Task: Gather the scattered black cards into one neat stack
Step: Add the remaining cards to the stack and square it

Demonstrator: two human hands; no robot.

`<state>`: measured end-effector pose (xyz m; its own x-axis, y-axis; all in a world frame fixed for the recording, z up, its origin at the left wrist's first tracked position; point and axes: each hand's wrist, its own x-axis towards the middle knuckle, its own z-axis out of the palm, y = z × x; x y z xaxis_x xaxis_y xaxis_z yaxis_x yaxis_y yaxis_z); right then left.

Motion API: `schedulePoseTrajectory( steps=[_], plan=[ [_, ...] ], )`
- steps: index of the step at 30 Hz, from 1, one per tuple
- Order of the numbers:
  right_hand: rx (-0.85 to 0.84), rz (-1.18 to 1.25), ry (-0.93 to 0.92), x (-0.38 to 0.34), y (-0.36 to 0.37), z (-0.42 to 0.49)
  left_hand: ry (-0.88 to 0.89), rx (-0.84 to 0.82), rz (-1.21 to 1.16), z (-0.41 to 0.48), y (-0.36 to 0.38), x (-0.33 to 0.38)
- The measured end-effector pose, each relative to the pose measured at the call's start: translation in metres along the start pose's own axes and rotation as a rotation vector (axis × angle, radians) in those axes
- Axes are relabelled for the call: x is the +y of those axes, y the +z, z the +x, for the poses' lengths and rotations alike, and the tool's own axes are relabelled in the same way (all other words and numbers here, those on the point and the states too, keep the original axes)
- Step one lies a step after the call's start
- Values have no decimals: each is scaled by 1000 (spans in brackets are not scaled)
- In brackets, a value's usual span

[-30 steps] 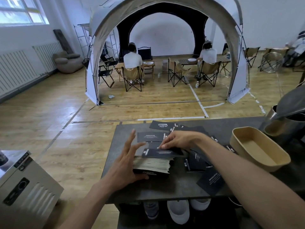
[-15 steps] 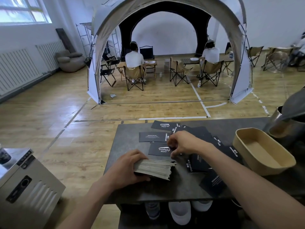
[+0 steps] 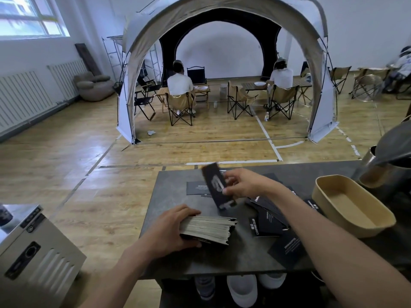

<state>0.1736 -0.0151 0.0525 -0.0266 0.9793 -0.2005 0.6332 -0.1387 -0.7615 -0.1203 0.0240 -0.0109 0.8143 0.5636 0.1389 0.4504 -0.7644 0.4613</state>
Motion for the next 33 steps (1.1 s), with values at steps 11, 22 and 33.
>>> schedulePoseTrajectory(
  steps=[11,22,33],
  plan=[
    [117,24,-31,19,27,-10,50,82,-5,4,7,-6],
    [169,-617,-10,7,32,49,6,18,124,13,-6,-9],
    [53,-255,-20,1,1,32,-2,12,57,11,-6,-8]
  ],
)
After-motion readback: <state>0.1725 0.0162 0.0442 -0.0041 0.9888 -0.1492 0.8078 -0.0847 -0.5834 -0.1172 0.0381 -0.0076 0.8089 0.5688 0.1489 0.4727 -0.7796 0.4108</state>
